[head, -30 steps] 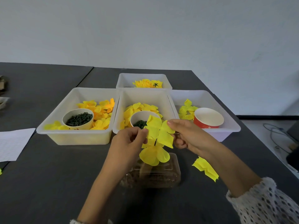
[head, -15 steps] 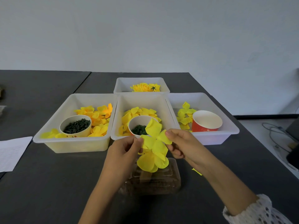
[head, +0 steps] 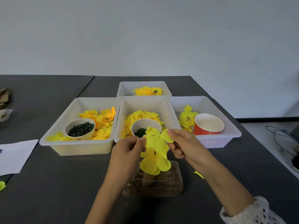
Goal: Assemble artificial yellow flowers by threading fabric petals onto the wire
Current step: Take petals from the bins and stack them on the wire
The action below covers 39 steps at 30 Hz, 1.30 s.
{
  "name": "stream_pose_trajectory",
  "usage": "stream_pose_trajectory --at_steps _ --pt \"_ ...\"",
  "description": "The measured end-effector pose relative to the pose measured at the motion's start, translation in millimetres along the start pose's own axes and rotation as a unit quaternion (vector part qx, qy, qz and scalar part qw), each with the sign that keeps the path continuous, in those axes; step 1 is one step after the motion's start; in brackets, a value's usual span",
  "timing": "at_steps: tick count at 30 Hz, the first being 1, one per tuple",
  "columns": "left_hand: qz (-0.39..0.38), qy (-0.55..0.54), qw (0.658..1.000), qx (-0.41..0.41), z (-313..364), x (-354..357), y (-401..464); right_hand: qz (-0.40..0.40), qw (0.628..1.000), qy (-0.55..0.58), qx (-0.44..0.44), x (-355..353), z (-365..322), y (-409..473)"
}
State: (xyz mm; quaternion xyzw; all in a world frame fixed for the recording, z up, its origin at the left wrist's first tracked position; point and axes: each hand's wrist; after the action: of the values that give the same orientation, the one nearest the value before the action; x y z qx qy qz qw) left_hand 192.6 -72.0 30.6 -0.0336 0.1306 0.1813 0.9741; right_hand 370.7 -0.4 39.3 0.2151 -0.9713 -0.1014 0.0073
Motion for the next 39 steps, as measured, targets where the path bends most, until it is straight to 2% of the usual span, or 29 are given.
stream_pose_trajectory --at_steps 6,23,30,35,39 --pt "-0.007 0.036 0.999 -0.025 -9.5 3.8 1.9 0.003 0.998 -0.025 0.061 1.5 5.5 -6.2" --pt "0.026 0.034 0.998 -0.055 -6.5 3.8 -1.6 0.020 0.999 -0.047 -0.009 1.3 13.1 3.0" --pt "0.013 0.030 0.999 -0.013 -1.1 9.7 -5.2 0.011 0.998 -0.060 0.017 -2.6 31.6 1.0" --pt "0.032 0.099 0.994 -0.033 -22.7 1.5 -6.9 -0.004 0.995 -0.104 -0.010 -5.3 45.1 -4.2" --pt "0.038 0.162 0.984 -0.060 -40.2 0.1 -15.0 -0.010 0.982 -0.187 -0.026 -2.3 54.8 -10.4"
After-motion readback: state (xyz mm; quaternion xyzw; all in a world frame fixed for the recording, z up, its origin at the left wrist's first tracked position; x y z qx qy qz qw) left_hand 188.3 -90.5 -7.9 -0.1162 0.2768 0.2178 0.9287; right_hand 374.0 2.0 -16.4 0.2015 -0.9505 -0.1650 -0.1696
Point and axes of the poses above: each hand's wrist, its own y-axis towards the middle knuckle, its own x-axis out of the palm, z = x × y, and after that the axes turned 15 degrees about -x, right-handed
